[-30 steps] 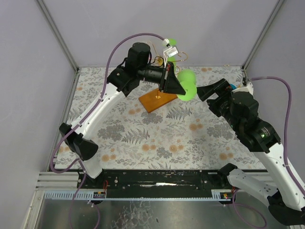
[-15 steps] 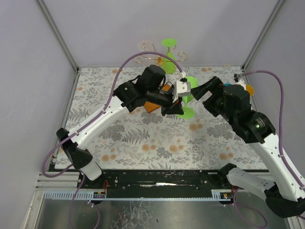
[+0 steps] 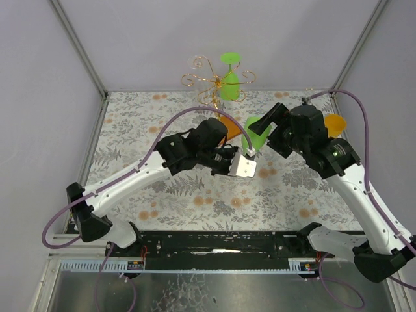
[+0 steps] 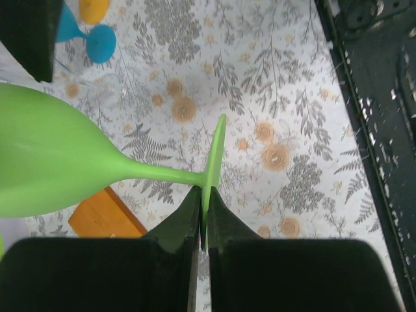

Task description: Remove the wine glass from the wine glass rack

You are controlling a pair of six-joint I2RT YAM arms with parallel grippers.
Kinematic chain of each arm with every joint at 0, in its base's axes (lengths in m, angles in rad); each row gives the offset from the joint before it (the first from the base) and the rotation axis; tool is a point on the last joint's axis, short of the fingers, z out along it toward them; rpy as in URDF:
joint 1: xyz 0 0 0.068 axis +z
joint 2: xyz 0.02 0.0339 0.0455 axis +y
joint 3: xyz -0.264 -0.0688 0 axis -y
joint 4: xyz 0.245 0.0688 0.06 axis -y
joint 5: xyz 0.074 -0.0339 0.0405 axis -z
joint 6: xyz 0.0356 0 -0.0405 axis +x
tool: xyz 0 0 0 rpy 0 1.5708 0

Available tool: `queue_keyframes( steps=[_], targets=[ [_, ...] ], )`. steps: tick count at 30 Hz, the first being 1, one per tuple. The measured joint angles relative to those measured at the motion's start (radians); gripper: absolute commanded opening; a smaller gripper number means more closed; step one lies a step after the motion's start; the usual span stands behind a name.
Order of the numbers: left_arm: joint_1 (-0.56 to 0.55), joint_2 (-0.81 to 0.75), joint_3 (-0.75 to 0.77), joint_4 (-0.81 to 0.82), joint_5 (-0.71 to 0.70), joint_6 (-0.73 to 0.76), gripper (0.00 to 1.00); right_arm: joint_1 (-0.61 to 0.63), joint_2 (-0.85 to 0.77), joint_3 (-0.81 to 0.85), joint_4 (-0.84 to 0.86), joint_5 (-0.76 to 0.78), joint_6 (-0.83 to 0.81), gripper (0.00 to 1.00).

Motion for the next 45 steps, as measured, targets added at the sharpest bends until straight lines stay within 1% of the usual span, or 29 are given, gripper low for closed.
queue_keyframes(
  steps=[9,16,19,27,35,40,42,45],
  targets=[
    [-0.014,-0.042,-0.116,0.016,-0.098,0.184,0.00,-0.055,0.075,0.003,-0.010,-0.158,-0.025,0.97],
    [-0.029,-0.070,-0.187,0.031,-0.147,0.293,0.00,-0.067,0.090,-0.014,-0.019,-0.214,-0.033,0.94],
    [-0.034,-0.081,-0.209,0.036,-0.164,0.328,0.00,-0.076,0.092,-0.015,-0.019,-0.222,-0.034,0.90],
    [-0.034,-0.088,-0.232,0.056,-0.191,0.384,0.00,-0.098,0.101,-0.017,-0.018,-0.245,-0.041,0.89],
    [-0.043,-0.088,-0.244,0.064,-0.208,0.408,0.00,-0.103,0.118,-0.035,-0.007,-0.291,-0.047,0.94],
    [-0.050,-0.088,-0.246,0.068,-0.211,0.411,0.00,-0.103,0.137,-0.044,0.005,-0.318,-0.058,0.94],
    [-0.053,-0.088,-0.246,0.068,-0.212,0.412,0.00,-0.104,0.138,-0.050,0.008,-0.324,-0.060,0.92],
    [-0.057,-0.088,-0.246,0.069,-0.214,0.412,0.00,-0.104,0.138,-0.053,0.012,-0.324,-0.063,0.81]
  ],
)
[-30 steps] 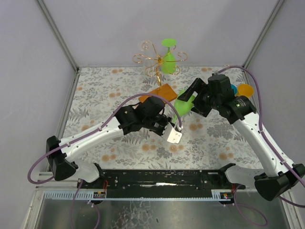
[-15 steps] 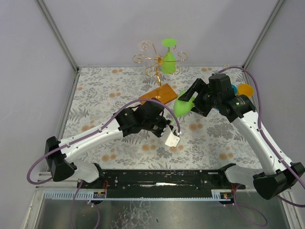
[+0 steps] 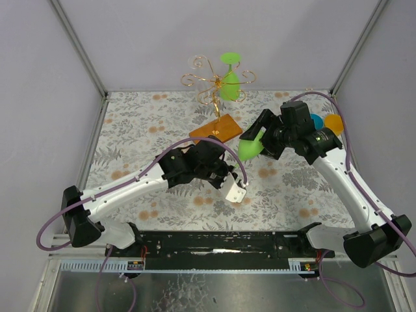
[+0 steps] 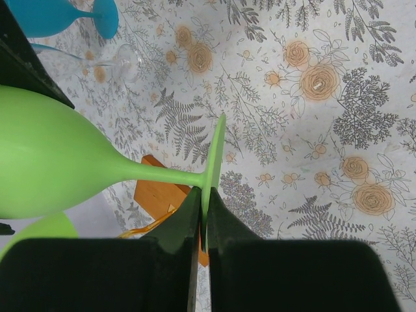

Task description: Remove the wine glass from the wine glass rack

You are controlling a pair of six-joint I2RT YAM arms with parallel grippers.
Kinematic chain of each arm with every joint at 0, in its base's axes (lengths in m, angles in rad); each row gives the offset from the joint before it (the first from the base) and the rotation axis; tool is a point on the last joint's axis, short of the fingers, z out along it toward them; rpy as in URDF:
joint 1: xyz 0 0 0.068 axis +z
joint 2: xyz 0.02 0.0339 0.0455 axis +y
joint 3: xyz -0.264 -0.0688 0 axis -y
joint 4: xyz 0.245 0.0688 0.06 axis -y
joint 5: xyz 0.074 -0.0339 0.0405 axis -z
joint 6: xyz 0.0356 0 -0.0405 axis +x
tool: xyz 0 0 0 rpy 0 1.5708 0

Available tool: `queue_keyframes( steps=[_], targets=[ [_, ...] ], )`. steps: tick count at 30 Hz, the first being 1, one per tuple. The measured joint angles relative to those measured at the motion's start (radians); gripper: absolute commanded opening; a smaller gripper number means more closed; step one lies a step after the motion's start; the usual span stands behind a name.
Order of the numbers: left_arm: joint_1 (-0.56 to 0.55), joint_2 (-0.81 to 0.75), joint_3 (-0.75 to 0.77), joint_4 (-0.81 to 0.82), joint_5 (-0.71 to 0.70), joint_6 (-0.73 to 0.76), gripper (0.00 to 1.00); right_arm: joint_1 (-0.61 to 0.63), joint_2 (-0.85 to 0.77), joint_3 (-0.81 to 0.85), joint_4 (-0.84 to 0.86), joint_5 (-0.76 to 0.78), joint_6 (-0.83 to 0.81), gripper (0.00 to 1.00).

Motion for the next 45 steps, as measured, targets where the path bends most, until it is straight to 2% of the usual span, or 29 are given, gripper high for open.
queue_keyframes(
  steps=[4,7,16,19,24,32,36,40,45],
  targets=[
    [-0.003,0.000,0.000,0.000,-0.007,0.000,0.00,-0.002,0.000,0.000,0.000,0.002,-0.005,0.66],
    [-0.003,0.000,0.000,0.006,-0.012,-0.001,0.02,-0.006,-0.001,-0.002,0.003,0.002,-0.004,0.61],
    [-0.008,0.001,-0.002,0.081,-0.066,-0.080,0.57,-0.011,-0.041,-0.003,-0.021,0.097,-0.013,0.55],
    [-0.008,0.004,-0.002,0.106,-0.089,-0.132,0.68,-0.014,-0.060,0.000,-0.050,0.160,-0.027,0.55],
    [-0.002,0.011,-0.002,0.125,-0.113,-0.208,0.71,-0.014,-0.074,0.048,-0.117,0.288,-0.070,0.56],
    [0.011,0.034,0.000,0.123,-0.124,-0.310,0.72,-0.018,-0.127,0.072,-0.193,0.587,-0.184,0.57],
    [0.019,0.057,0.042,0.106,-0.111,-0.369,0.72,-0.018,-0.205,-0.040,-0.158,0.754,-0.247,0.57],
    [0.051,0.113,0.153,0.082,-0.068,-0.455,0.72,-0.018,-0.287,-0.187,-0.098,0.915,-0.320,0.59],
    [0.098,0.170,0.296,0.040,-0.004,-0.564,0.80,-0.042,-0.328,-0.334,0.031,1.061,-0.405,0.60]
  ],
)
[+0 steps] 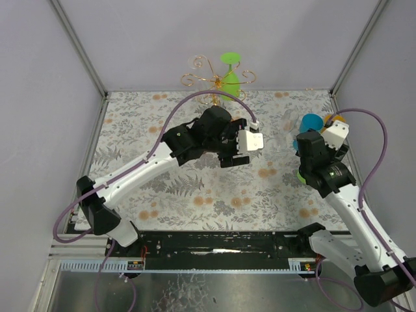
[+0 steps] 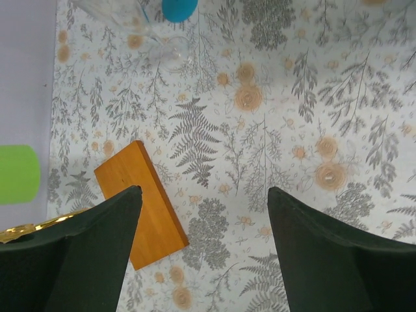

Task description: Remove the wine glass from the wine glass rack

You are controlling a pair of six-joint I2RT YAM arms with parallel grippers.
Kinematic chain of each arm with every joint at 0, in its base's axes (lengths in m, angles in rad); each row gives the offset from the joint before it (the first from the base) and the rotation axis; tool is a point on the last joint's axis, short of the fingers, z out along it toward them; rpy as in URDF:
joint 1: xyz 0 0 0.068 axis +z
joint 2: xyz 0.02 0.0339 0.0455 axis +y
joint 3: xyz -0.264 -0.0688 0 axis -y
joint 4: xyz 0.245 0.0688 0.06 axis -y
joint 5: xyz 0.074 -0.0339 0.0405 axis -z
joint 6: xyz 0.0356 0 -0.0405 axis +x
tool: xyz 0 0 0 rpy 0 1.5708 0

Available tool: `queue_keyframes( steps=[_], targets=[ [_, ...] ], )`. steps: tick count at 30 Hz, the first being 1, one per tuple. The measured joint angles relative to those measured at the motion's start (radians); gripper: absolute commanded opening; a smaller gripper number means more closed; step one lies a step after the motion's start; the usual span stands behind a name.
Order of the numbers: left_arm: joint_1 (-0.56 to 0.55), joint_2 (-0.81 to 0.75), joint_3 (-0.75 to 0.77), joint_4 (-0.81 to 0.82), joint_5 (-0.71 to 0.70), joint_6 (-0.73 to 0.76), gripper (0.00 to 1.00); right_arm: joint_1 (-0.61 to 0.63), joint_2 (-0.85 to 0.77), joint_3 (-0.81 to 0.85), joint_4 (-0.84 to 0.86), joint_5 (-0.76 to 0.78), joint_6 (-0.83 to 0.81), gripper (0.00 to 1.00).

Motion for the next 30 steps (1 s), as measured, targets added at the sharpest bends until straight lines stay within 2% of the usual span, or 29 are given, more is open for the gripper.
queue_keyframes(
  steps=[9,15,23,30],
  targets=[
    [0.015,0.003,0.077,-0.051,0.076,-0.129,0.92,-0.266,-0.051,-0.264,0.280,-0.007,-0.119,0.63],
    [0.051,0.025,0.162,-0.069,0.124,-0.235,0.93,-0.418,-0.063,-0.422,0.520,-0.092,-0.195,0.65],
    [0.073,0.027,0.189,-0.089,0.148,-0.303,0.93,-0.494,-0.019,-0.563,0.874,-0.178,-0.286,0.67],
    [0.078,0.027,0.189,-0.105,0.151,-0.317,0.93,-0.554,0.069,-0.620,1.103,-0.252,-0.322,0.68]
  ],
)
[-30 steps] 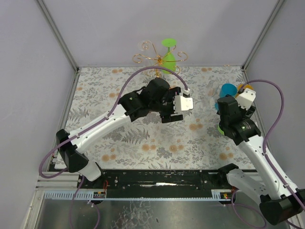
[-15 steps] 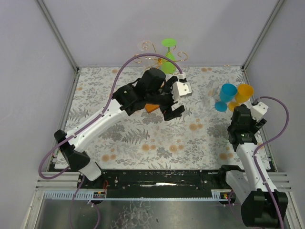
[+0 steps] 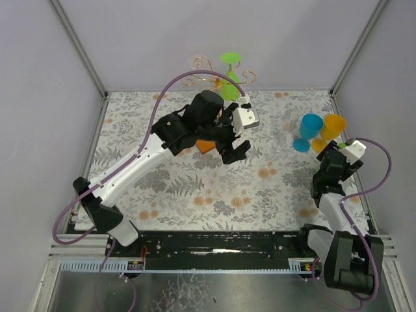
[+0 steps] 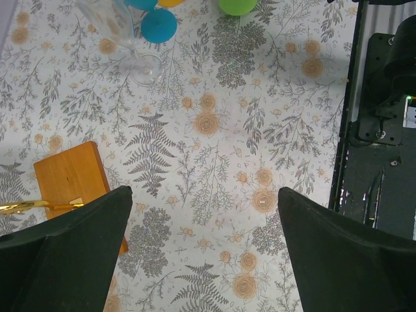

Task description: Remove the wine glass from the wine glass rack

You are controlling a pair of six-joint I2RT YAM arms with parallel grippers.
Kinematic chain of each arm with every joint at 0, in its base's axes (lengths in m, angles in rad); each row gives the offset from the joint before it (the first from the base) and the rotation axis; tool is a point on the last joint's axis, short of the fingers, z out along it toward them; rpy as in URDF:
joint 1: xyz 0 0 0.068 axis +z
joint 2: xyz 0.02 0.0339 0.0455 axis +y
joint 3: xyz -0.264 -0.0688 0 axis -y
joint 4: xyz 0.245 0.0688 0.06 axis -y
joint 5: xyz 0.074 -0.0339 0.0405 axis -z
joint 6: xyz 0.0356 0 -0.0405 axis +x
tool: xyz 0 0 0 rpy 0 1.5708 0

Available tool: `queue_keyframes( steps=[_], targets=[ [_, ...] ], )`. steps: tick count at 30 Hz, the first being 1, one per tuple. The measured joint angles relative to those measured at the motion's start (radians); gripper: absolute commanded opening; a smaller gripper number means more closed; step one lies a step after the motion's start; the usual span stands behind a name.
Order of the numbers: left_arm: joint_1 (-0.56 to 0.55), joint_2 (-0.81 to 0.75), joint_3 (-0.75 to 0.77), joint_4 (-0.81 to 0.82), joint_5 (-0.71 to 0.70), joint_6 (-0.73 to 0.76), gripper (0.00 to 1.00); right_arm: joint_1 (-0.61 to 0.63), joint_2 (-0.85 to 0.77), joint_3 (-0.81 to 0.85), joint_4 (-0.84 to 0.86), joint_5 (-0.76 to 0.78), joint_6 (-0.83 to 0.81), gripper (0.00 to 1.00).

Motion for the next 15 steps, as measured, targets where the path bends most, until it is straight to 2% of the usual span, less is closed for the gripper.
queue_keyframes(
  steps=[7,15],
  targets=[
    [0.007,0.000,-0.002,0.000,0.000,-0.006,0.93,-0.033,0.094,-0.011,0.143,-0.071,-0.008,0.71],
    [0.021,-0.007,-0.022,0.000,0.007,-0.007,0.94,-0.040,0.149,-0.017,0.199,-0.130,-0.032,0.83]
  ],
)
